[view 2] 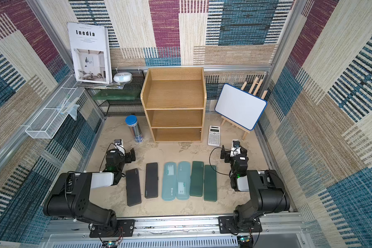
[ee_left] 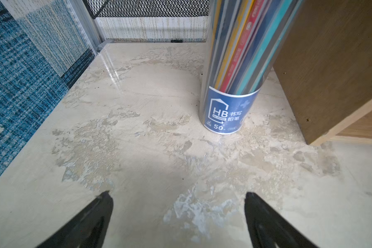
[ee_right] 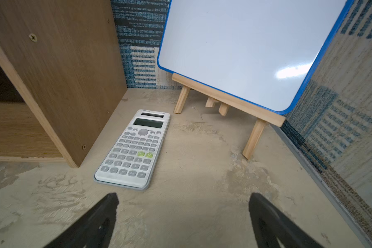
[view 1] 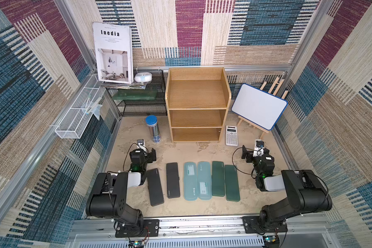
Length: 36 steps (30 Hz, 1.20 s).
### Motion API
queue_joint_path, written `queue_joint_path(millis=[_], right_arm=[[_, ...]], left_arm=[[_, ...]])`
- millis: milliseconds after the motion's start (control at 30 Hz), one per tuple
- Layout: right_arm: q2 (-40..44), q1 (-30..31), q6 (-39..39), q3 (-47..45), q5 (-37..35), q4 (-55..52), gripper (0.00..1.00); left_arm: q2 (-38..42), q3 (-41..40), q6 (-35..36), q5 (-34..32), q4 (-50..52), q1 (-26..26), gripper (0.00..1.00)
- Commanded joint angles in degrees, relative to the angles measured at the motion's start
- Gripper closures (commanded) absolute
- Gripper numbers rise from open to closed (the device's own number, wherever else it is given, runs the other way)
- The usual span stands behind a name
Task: Place the pencil cases on the shelf according to color
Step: Pick up the pencil case from the center of the board.
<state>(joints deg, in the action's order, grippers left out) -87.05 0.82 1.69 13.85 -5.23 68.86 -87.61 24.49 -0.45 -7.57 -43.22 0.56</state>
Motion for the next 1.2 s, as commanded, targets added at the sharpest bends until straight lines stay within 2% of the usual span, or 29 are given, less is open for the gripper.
queue_joint_path(millis=[0, 667, 700, 733, 767, 833, 900, 967, 1000, 1167], right_arm=[[0.12, -0.03, -0.07, 0.13, 0.41, 1.32, 0.01], [0.83, -0.48, -0.33, 0.75, 0.45, -0.17, 0.01], [2.14, -0.47, -0.16, 1.33, 0.26, -2.55, 0.01], [4.2, -0.39, -0.58, 2.64, -0.55, -6.13, 0.01], [6.98, -0.38, -1.85, 5.86, -1.21, -15.93, 0.01], [9.99, -0.38, -5.29, 16.03, -2.5, -35.39, 0.01], [10.23, -0.22, -7.93, 21.96, -4.59, -46.43, 0.01], [11.0, 0.15, -12.58, 24.28, -9.82, -54.7, 0.01], [11.77, 0.15, -14.59, 25.0, -10.11, -58.31, 0.01], [18.88, 1.03, -24.0, 27.49, -0.89, -75.43, 0.01]], left_arm=[[0.07, 0.17, 0.19, 0.17, -1.16, -0.11, 0.01], [0.52, -0.16, 0.17, -0.2, -1.77, 0.03, 0.01], [1.8, 0.6, 0.32, -0.98, -0.09, 0.33, 0.0], [4.56, 3.32, 0.19, -3.48, 8.67, 1.23, 0.0], [7.11, 8.49, -1.38, -7.59, 21.09, 1.88, 0.0], [7.92, 18.96, -8.46, -14.41, 39.17, 1.99, 0.0], [7.78, 24.9, -12.4, -17.0, 47.24, 2.32, 0.0], [8.56, 27.5, -17.74, -15.57, 52.02, 2.56, 0.0], [9.12, 28.21, -19.6, -13.94, 53.78, 2.52, 0.0], [13.55, 29.52, -27.72, -1.13, 62.63, 2.77, 0.0]])
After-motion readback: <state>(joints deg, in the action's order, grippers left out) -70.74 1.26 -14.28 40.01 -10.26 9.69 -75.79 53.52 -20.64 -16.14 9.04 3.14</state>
